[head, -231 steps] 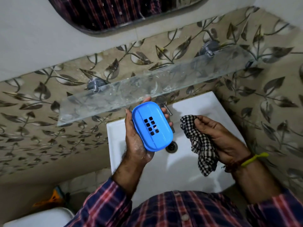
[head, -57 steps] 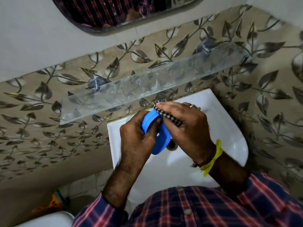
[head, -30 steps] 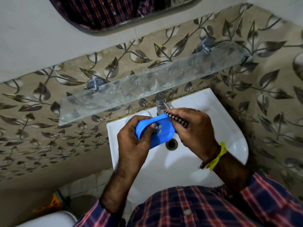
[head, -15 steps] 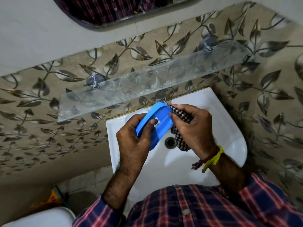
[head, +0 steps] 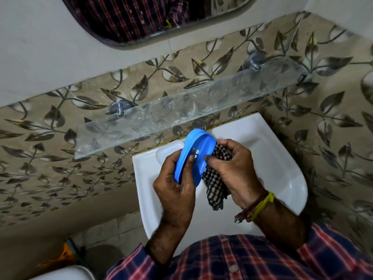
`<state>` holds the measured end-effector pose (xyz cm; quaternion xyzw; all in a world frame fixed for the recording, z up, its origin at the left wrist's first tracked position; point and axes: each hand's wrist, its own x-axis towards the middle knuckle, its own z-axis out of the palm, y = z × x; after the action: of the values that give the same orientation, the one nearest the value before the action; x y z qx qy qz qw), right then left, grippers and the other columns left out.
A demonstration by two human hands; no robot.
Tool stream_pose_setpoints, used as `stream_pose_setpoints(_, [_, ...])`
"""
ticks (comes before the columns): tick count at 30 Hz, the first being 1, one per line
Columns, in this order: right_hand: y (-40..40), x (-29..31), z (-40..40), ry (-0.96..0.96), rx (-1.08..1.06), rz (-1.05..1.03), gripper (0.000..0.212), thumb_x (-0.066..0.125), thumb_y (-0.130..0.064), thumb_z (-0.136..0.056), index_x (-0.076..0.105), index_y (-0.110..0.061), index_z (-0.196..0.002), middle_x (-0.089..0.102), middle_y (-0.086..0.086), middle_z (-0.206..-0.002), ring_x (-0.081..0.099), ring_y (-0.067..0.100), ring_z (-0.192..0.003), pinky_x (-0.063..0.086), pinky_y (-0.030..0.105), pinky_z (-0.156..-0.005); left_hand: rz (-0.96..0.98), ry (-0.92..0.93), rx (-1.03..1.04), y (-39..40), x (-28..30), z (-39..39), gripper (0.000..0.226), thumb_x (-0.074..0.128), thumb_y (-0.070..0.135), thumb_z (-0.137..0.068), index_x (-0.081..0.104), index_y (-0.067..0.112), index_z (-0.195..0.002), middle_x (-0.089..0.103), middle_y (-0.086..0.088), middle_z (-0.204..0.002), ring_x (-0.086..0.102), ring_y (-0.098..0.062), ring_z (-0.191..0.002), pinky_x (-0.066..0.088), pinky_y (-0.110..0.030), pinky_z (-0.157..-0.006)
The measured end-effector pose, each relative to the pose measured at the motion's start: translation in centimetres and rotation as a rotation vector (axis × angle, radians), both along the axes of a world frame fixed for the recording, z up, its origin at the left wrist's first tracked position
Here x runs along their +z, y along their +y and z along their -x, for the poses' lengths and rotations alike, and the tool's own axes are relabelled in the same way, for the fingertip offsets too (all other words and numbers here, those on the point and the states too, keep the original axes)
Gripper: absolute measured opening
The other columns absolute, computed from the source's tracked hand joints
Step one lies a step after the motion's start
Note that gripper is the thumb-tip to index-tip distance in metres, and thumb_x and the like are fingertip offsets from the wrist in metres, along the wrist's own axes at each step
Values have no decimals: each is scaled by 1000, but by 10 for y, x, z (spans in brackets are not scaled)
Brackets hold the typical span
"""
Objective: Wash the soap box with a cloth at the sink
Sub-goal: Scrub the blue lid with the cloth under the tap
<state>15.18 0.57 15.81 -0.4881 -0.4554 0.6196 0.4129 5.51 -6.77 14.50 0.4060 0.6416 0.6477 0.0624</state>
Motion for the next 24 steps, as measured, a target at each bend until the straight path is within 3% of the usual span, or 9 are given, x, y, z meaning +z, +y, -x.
stream_pose_setpoints(3, [-11, -3, 3, -61, 102, -8, 28, 76, -3, -73, 71, -21, -95, 76, -2, -83, 74, 16, -73, 62, 34, -58, -43, -56, -9, 6, 5, 3, 22, 69, 2, -94, 67, 20, -107, 70, 24, -97, 67, 0, -91, 52, -14, -79])
stream_pose_setpoints(5, [-10, -1, 3, -105, 62, -48, 25, 77, -4, -74, 73, -17, -95, 77, -1, -81, 75, 16, -70, 63, 36, -58, -20, -119, -27, 11, 7, 2, 26, 67, 5, -96, 65, 28, -110, 69, 21, -100, 66, -2, -96, 52, -17, -82])
stream_pose_setpoints(7, [-2, 0, 0, -173, 5, -125, 22, 78, -4, -74, 75, -14, -93, 77, -2, -77, 74, 10, -66, 60, 26, -56, 24, -168, -53, 11, 7, -1, 24, 65, 16, -98, 62, 30, -117, 69, 20, -106, 67, -5, -102, 53, -21, -82])
stream_pose_setpoints(10, [9, 6, -6, -350, -13, -268, 24, 78, -9, -74, 78, -16, -97, 76, -13, -81, 71, -2, -73, 55, 11, -66, 56, -97, -68, 8, 9, 3, 34, 63, 29, -99, 58, 30, -133, 70, 10, -116, 69, -12, -106, 53, -16, -67])
stream_pose_setpoints(13, [9, 9, -6, -466, -2, -385, 26, 76, -10, -75, 78, -17, -101, 78, -8, -87, 73, 4, -79, 59, 24, -78, 122, -33, -48, 8, 8, 12, 34, 62, 29, -100, 58, 28, -134, 74, 5, -108, 72, -7, -86, 51, -14, -61])
stream_pose_setpoints(16, [4, 8, -3, -555, -34, -534, 30, 75, -11, -78, 77, -15, -108, 78, 2, -102, 74, 17, -91, 59, 37, -86, 119, -147, -4, 10, 7, 9, 22, 63, 26, -98, 57, 32, -119, 76, 5, -93, 73, -8, -75, 51, -22, -56])
stream_pose_setpoints(18, [-2, 5, -1, -560, -56, -599, 29, 76, -10, -79, 77, -13, -108, 78, -4, -98, 73, 11, -88, 58, 28, -85, 59, -192, 46, 10, 10, 7, 21, 64, 26, -98, 54, 37, -113, 76, 7, -93, 73, -8, -74, 53, -25, -53])
stream_pose_setpoints(21, [-3, -4, -1, -431, -56, -449, 20, 77, -7, -78, 77, -14, -97, 68, -27, -69, 64, -14, -61, 46, 0, -63, 31, -311, 35, 14, 11, 12, 22, 65, 21, -98, 53, 33, -113, 78, 5, -98, 75, -10, -80, 59, -32, -61])
stream_pose_setpoints(24, [3, -9, -5, -426, -122, -428, 21, 77, -5, -75, 78, -16, -92, 72, -14, -73, 63, -13, -59, 47, 2, -63, 173, -506, -4, 19, 6, 11, 30, 61, 15, -102, 52, 25, -129, 75, -5, -106, 75, -21, -94, 62, -55, -77])
